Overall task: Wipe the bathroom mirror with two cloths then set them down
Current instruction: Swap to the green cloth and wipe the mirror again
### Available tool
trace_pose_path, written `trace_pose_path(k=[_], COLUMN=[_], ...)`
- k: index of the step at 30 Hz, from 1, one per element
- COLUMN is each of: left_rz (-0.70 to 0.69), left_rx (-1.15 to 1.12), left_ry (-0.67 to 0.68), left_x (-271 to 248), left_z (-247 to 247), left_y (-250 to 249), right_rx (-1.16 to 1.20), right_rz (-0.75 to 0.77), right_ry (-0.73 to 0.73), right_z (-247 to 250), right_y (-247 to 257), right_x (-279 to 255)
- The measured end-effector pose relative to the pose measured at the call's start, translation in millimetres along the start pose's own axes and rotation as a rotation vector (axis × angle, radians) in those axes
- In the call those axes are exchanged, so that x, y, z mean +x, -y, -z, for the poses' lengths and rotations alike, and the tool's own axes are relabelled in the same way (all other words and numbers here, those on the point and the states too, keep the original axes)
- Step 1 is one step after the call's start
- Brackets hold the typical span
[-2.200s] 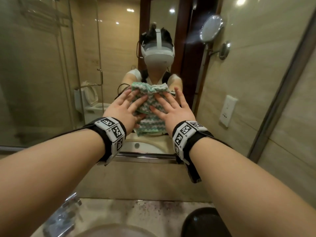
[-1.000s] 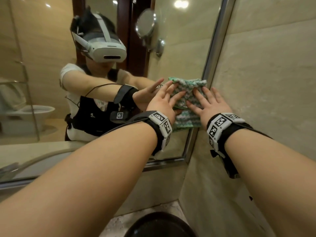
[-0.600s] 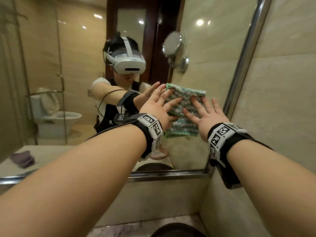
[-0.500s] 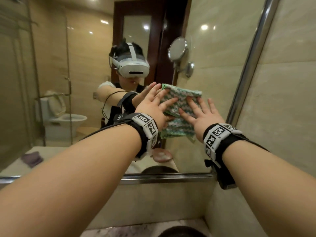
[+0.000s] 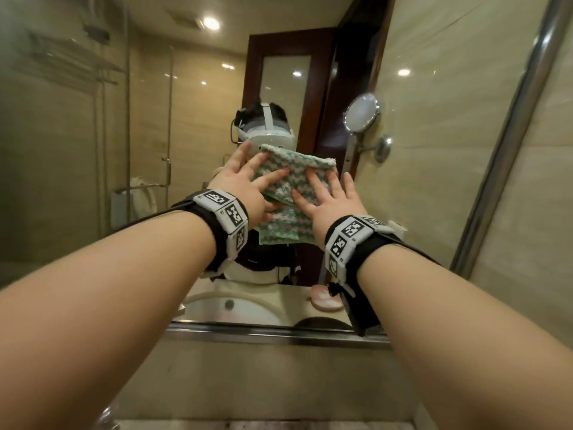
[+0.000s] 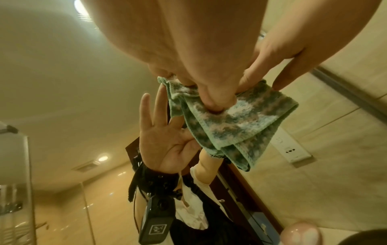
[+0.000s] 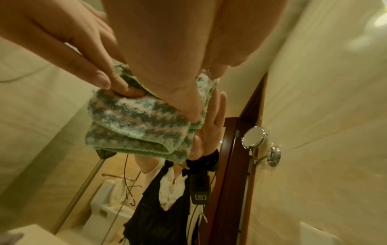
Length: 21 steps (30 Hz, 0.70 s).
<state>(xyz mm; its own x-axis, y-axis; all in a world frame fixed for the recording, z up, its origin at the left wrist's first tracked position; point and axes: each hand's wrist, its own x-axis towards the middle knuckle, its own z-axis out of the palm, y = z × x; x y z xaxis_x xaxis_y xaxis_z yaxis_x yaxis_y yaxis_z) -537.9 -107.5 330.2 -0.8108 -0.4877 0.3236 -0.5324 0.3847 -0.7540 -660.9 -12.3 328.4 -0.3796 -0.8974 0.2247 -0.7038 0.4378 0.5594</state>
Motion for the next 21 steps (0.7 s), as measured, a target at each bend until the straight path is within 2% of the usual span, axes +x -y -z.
trace_pose_path(k=[5,13,21], left_rz=[0.063,0.088,0.024], left_rx=[-0.026,-0.058,-0.054], left_ry=[-0.011,0.025,0.08], left_x=[-11.0,-33.4,-37.2], left_z=[-24.2,-44.3,-44.7], left_y=[23.9,57.8,68.2], right_rx=[-0.017,-0.029,-0.043], right_rz=[0.015,0.022,0.001], right_ry=[0.011,-0.031,-0.027], right_z=[21.9,48.0,57.1], right_y=[24.6,60.4,67.5], right_x=[6.1,16.7,20.7])
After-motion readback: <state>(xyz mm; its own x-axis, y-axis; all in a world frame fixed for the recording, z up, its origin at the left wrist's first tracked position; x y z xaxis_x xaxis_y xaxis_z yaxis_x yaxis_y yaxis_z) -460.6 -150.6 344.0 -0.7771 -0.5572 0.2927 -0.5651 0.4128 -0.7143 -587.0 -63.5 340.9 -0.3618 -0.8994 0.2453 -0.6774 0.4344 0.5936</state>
